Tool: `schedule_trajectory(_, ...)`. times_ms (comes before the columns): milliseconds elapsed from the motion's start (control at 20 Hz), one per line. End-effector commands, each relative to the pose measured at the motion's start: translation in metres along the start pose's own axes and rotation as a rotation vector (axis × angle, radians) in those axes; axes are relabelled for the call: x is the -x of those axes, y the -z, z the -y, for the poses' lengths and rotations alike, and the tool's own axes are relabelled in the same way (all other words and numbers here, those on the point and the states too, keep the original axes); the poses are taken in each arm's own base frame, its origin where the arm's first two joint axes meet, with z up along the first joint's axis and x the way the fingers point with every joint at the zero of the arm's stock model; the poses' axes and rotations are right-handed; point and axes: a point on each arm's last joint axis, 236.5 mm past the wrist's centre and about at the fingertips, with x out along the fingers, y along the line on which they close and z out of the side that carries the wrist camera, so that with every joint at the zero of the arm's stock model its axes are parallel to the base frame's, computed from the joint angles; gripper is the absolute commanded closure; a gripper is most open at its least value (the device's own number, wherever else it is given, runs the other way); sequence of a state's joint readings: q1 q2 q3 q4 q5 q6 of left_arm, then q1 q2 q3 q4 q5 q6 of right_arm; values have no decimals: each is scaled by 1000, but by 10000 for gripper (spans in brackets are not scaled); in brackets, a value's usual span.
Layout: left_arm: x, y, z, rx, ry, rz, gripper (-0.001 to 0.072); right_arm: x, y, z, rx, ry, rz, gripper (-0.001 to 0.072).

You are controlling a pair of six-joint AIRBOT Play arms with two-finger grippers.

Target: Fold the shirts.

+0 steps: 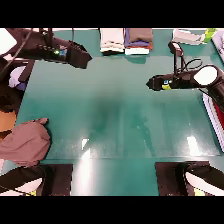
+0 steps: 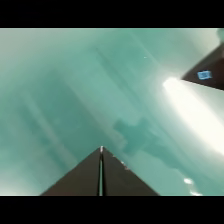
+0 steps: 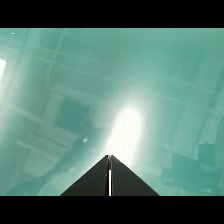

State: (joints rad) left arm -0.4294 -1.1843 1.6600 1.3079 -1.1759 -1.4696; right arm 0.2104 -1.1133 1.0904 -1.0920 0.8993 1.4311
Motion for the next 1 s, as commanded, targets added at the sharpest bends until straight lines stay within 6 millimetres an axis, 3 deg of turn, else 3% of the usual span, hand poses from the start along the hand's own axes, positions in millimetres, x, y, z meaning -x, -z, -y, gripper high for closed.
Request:
schedule_trajectory(0,41,60,-80,86,-243,-218,682,0,2,0,0,0,-7,697)
schedule_trajectory(100,83,108,-136,173,-428,-310,682,0,4,0,0,-2,-18,696)
schedule_trajectory(200,112,169,-168,276,-546,-420,682,0,4,0,0,-2,-18,697)
schedule_trajectory(350,122,265,-185,446,-601,-595,680,0,4,0,0,-2,-18,697)
schedule_trajectory(400,120,292,-188,495,-603,-651,632,0,5,0,0,-2,-19,697)
schedule_trajectory(450,116,318,-190,536,-602,-697,307,-1,5,0,0,-2,-20,696)
schedule_trajectory(500,110,338,-192,561,-601,-722,89,0,5,0,0,-2,-21,697)
schedule_trajectory(700,85,389,-194,580,-590,-761,100,0,5,0,0,-2,-22,696)
schedule_trajectory(900,76,412,-189,589,-577,-792,102,0,5,0,0,-2,-22,696)
schedule_trajectory(950,76,412,-189,595,-580,-790,174,0,5,0,0,-2,-21,697)
